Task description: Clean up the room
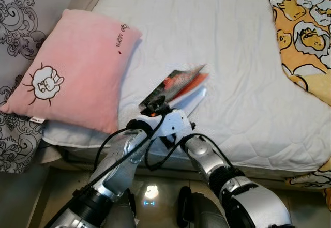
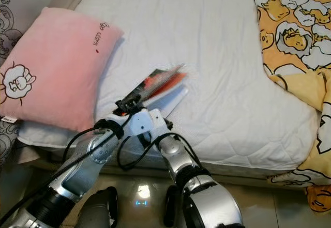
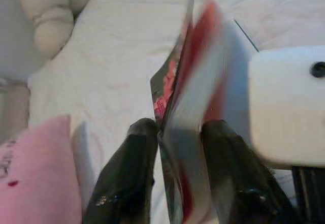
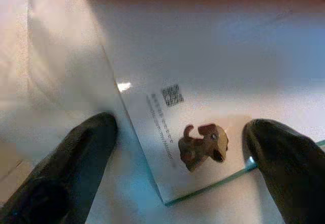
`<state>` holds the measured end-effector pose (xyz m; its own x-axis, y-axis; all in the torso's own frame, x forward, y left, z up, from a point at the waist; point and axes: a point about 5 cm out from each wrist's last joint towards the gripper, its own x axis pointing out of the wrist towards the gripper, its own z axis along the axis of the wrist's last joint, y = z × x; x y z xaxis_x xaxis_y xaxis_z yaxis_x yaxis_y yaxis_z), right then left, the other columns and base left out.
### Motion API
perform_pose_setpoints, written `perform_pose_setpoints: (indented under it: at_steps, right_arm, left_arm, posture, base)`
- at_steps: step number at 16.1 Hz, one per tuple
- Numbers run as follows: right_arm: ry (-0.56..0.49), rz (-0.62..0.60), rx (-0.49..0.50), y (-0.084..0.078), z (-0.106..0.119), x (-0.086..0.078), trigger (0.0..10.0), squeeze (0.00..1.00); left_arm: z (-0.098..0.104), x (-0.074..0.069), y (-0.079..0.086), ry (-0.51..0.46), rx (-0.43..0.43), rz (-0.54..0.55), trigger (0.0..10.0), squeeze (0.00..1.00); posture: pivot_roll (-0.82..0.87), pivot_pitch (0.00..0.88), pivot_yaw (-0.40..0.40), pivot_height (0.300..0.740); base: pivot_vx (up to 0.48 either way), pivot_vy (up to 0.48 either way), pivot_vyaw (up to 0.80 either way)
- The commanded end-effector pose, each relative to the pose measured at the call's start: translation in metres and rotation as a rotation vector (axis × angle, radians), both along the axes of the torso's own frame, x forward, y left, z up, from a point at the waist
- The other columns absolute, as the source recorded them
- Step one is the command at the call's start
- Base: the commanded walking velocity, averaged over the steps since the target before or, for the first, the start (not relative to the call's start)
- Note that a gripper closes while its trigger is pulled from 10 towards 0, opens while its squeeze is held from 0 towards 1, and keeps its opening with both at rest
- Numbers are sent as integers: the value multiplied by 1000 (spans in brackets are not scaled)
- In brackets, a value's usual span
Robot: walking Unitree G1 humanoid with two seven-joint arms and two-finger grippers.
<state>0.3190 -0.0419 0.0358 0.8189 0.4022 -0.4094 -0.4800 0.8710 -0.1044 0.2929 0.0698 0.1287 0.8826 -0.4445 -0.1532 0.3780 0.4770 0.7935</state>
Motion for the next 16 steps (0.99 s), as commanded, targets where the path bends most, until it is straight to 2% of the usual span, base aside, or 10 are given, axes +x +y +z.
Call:
perform_pose_setpoints:
  at_steps: [1, 2, 3, 5, 7, 10, 11, 13, 14, 16]
  right_arm:
    - [30, -53, -2, -6, -1, 3, 10000, 0]
    - [27, -55, -6, -7, -1, 3, 10000, 0]
    - [8, -56, -18, -10, 2, 6, 10000, 0]
    - [-16, -58, -26, -17, 5, 10, 10000, 0]
    - [-53, -54, -18, -30, 8, 12, 10000, 0]
    - [-34, -82, -7, -53, 6, 12, 10000, 0]
    - [19, -121, 21, -69, 3, 5, 10000, 0]
    - [91, -190, 81, -88, 1, -10, 10000, 0]
    - [127, -212, 123, -94, 1, -27, 10000, 0]
    - [150, -207, 98, -100, -7, -43, 10000, 0]
  left_arm:
    - [14, -13, -28, 49, -122, -131, 10000, 1000]
    - [17, -13, -29, 73, -166, -125, 10000, 1000]
    - [27, -11, -29, 251, -439, -64, 10000, 1000]
    - [37, -4, -22, 320, -593, -29, 10000, 1000]
    - [36, 5, -10, 312, -600, -2, 10000, 1000]
    - [23, 16, -3, 344, -586, 43, 10000, 1000]
    - [14, 18, -2, 375, -589, 62, 10000, 1000]
    - [2, 19, -3, 421, -585, 63, 10000, 1000]
    - [-9, 21, -4, 463, -593, 62, 10000, 0]
    - [-19, 23, -3, 479, -586, 79, 10000, 0]
  posture:
    - [252, 232, -58, 740]
    - [252, 228, -57, 740]
    - [247, 210, -53, 740]
    - [235, 154, -56, 740]
    - [219, 92, -60, 740]
    - [181, 0, -68, 740]
    - [149, 0, -66, 740]
    - [120, 0, -60, 740]
    - [83, 0, -45, 740]
    - [59, 0, -32, 740]
  base:
    - [0, 0, 0]
    - [0, 0, 0]
    - [0, 0, 0]
    - [0, 0, 0]
    - [0, 0, 0]
    - [0, 0, 0]
    - [0, 0, 0]
    - [0, 0, 0]
    - [0, 0, 0]
    - [0, 0, 0]
